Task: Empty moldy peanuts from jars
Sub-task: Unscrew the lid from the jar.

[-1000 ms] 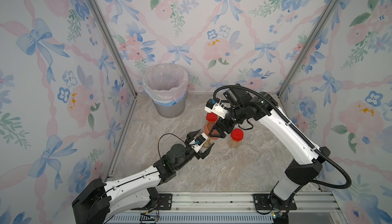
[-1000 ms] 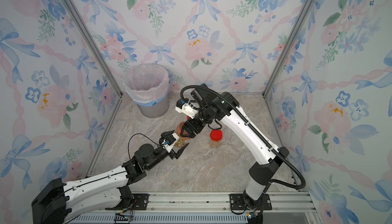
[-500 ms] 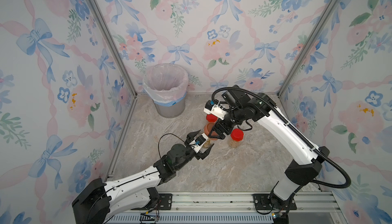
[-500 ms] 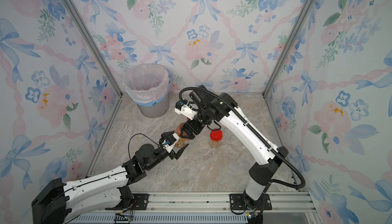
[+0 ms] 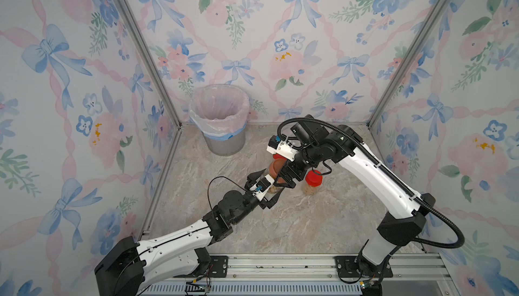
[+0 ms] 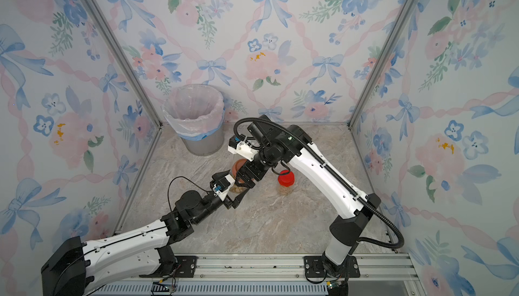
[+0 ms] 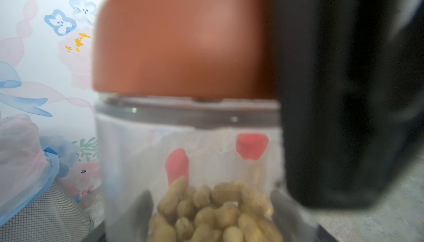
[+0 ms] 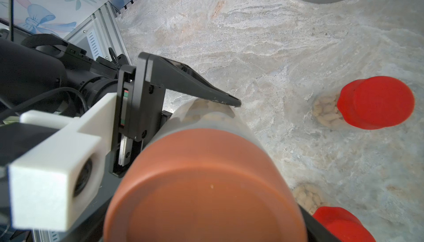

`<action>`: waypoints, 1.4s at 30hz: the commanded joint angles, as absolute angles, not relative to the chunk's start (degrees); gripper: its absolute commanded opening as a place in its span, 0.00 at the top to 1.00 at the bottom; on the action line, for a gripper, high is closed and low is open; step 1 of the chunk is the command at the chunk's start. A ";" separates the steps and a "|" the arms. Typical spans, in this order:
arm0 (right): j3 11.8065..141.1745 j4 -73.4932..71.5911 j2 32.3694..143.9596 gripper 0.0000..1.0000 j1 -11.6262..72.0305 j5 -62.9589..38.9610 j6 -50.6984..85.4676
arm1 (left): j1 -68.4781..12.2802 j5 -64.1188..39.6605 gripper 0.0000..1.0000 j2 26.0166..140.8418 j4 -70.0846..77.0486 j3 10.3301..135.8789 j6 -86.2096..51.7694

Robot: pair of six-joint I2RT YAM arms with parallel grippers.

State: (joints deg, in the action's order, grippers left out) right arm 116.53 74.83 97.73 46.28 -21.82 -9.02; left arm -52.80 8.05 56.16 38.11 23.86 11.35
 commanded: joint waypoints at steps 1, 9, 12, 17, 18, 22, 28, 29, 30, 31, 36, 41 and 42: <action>116.16 75.42 95.95 0.03 46.84 -23.50 -8.53 | -52.67 8.01 0.77 55.08 45.19 26.06 11.22; 115.44 75.44 93.54 0.03 46.93 -24.62 -8.70 | -52.56 8.33 0.77 55.72 45.17 26.26 11.13; 114.80 75.42 92.84 0.03 46.99 -25.22 -8.59 | -52.49 8.33 0.77 55.79 45.18 26.36 11.01; 113.57 75.37 92.24 0.03 47.45 -25.61 -8.26 | -52.47 8.58 0.77 55.99 45.13 26.48 11.01; 113.41 75.35 92.07 0.02 47.59 -25.57 -8.20 | -52.45 8.55 0.77 55.99 45.18 26.54 11.05; 112.26 75.08 91.52 0.02 47.93 -25.71 -7.83 | -52.38 8.71 0.77 56.40 45.22 26.81 10.99; 108.14 73.07 89.88 0.03 47.74 -24.61 -6.61 | -52.25 8.76 0.77 56.11 45.20 27.12 11.01; 107.46 72.60 89.59 0.03 47.57 -24.44 -6.30 | -52.08 8.74 0.77 56.00 45.22 27.01 11.07; 106.69 72.11 89.20 0.03 47.47 -24.39 -6.03 | -52.12 8.74 0.78 55.80 45.18 27.01 11.03; 106.11 71.65 88.89 0.03 47.31 -24.26 -5.83 | -52.04 8.68 0.78 55.63 45.18 27.00 10.99; 104.28 70.71 87.74 0.03 46.44 -24.06 -5.20 | -51.86 8.66 0.78 55.37 45.18 27.00 10.88; 102.57 70.50 85.62 0.03 45.23 -23.12 -4.64 | -51.75 9.03 0.78 55.71 45.18 27.03 10.90; 102.00 70.46 84.83 0.03 45.07 -22.92 -4.49 | -51.67 9.12 0.78 55.70 45.16 26.99 10.90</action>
